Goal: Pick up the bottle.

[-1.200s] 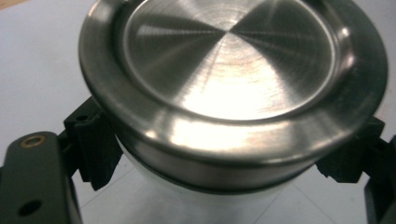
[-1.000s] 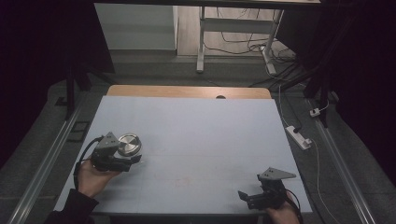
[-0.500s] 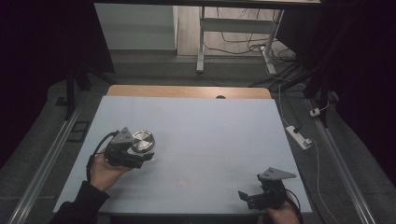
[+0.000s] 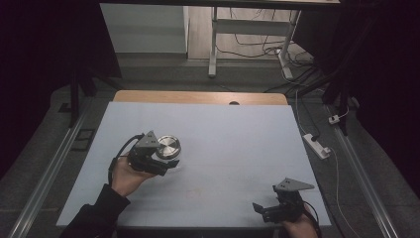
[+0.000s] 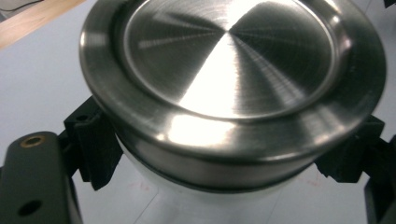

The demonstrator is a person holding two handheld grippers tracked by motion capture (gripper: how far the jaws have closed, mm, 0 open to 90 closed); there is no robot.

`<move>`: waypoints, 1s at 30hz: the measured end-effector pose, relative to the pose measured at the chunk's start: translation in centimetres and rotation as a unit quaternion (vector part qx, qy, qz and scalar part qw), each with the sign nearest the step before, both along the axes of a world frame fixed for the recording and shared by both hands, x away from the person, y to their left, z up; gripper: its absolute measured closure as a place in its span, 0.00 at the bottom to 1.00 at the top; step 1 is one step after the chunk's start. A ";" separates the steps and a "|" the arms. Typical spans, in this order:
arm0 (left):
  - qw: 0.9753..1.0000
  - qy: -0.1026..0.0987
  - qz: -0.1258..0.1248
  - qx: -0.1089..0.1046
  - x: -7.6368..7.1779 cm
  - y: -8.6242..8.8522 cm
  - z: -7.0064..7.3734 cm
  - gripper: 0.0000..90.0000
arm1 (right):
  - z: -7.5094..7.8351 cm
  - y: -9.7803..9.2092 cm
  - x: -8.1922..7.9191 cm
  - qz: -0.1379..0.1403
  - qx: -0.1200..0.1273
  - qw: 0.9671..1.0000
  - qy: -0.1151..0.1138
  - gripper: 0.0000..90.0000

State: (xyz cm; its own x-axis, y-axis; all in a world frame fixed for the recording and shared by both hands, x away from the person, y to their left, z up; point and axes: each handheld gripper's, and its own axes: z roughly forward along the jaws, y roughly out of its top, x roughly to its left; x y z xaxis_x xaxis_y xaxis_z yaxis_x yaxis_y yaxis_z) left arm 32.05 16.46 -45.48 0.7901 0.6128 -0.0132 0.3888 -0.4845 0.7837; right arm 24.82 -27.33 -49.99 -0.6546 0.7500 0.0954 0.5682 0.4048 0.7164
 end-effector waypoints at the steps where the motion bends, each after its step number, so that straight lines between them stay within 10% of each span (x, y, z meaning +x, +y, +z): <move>1: 1.000 -0.001 -0.003 0.000 0.1 -0.3 0.1 0.17 | 0.0 0.0 0.0 0.000 0.000 1.000 0.000 0.00; 30: 0.997 0.000 -0.076 0.010 1.8 -7.0 0.3 0.17 | 0.0 0.0 0.0 0.004 -0.001 1.000 0.000 0.02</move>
State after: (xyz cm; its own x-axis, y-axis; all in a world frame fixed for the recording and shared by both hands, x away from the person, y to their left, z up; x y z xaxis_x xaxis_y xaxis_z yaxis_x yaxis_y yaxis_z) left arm 33.83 9.41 -45.22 0.8739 0.4861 -0.0025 0.3104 -0.5540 0.7725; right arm 24.79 -27.31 -50.02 -0.6610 0.7446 0.0934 0.5646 0.4115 0.7155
